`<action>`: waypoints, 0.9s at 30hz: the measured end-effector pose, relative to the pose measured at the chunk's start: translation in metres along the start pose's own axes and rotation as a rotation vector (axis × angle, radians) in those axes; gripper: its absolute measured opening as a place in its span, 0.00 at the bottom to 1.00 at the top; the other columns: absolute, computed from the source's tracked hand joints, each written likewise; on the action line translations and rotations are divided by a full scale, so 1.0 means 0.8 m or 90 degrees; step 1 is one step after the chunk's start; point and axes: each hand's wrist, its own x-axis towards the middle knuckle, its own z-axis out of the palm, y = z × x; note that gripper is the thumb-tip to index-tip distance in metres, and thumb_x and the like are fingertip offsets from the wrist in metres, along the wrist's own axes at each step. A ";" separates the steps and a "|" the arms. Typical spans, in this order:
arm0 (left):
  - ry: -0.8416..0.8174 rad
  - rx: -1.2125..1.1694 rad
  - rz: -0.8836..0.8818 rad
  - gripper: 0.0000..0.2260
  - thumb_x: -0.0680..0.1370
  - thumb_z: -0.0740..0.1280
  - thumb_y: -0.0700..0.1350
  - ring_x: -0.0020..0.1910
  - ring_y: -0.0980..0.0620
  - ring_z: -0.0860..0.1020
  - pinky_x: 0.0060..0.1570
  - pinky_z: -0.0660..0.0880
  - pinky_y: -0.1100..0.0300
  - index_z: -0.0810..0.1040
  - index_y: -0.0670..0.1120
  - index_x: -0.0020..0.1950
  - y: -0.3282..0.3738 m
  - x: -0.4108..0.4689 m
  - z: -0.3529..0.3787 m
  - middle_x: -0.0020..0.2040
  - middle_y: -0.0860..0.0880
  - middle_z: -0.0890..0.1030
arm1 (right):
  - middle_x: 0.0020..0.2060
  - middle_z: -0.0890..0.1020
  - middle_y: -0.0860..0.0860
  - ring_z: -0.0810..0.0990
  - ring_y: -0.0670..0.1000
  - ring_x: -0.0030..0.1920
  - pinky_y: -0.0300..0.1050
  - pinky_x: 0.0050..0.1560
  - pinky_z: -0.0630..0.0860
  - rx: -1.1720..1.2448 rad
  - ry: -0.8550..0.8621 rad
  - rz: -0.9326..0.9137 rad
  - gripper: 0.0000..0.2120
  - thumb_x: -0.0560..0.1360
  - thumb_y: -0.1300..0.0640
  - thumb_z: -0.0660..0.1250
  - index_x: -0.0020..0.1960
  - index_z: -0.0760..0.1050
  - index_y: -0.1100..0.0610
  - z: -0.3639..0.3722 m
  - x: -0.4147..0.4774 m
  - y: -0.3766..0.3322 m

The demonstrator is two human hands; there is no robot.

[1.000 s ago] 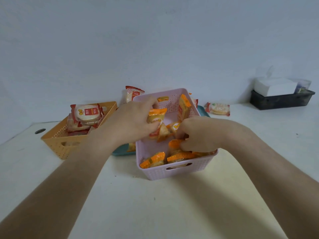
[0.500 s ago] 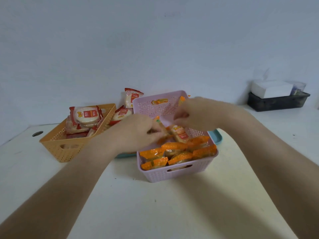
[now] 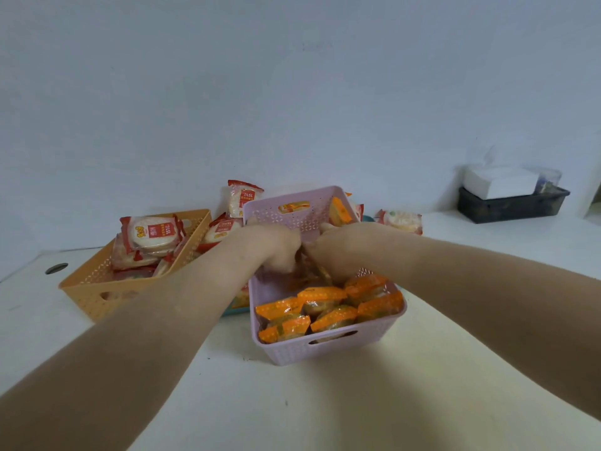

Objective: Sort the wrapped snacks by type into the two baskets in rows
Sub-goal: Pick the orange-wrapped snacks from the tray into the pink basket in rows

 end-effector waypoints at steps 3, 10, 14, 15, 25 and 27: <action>0.082 -0.020 0.000 0.22 0.73 0.67 0.57 0.53 0.42 0.78 0.51 0.70 0.49 0.72 0.47 0.62 -0.001 -0.005 0.004 0.54 0.46 0.81 | 0.62 0.76 0.52 0.72 0.56 0.61 0.48 0.54 0.72 0.060 0.042 0.001 0.24 0.74 0.52 0.69 0.68 0.71 0.53 -0.002 0.000 0.001; 0.315 -0.167 0.025 0.14 0.72 0.71 0.49 0.46 0.46 0.75 0.41 0.76 0.47 0.71 0.48 0.54 -0.010 -0.021 0.019 0.51 0.47 0.71 | 0.48 0.80 0.52 0.79 0.54 0.51 0.47 0.47 0.76 0.149 0.248 0.040 0.05 0.72 0.63 0.67 0.45 0.77 0.54 -0.008 -0.041 0.019; 0.319 -0.224 0.084 0.09 0.72 0.72 0.49 0.41 0.50 0.76 0.38 0.74 0.54 0.74 0.48 0.45 -0.003 -0.038 0.016 0.41 0.51 0.77 | 0.42 0.79 0.52 0.78 0.54 0.46 0.47 0.40 0.73 0.195 0.319 0.077 0.08 0.70 0.65 0.63 0.39 0.76 0.53 0.003 -0.066 0.028; 0.314 -0.225 0.090 0.09 0.72 0.73 0.50 0.40 0.51 0.76 0.36 0.73 0.56 0.75 0.48 0.44 0.001 -0.043 0.014 0.40 0.51 0.78 | 0.43 0.81 0.53 0.78 0.55 0.46 0.48 0.40 0.75 0.199 0.328 0.086 0.09 0.70 0.64 0.63 0.44 0.80 0.55 0.006 -0.070 0.028; 0.085 -0.285 0.182 0.17 0.82 0.58 0.54 0.35 0.53 0.76 0.39 0.74 0.56 0.80 0.45 0.45 0.023 -0.068 -0.005 0.37 0.50 0.80 | 0.37 0.83 0.51 0.80 0.51 0.39 0.49 0.42 0.79 0.290 0.209 0.060 0.20 0.78 0.41 0.59 0.42 0.81 0.53 0.022 -0.083 0.024; 0.031 -0.346 0.191 0.20 0.83 0.55 0.54 0.29 0.54 0.68 0.34 0.67 0.61 0.72 0.44 0.37 0.018 -0.072 -0.010 0.31 0.50 0.70 | 0.37 0.83 0.52 0.81 0.52 0.40 0.50 0.43 0.79 0.325 0.221 0.075 0.20 0.79 0.42 0.58 0.43 0.81 0.54 0.021 -0.085 0.028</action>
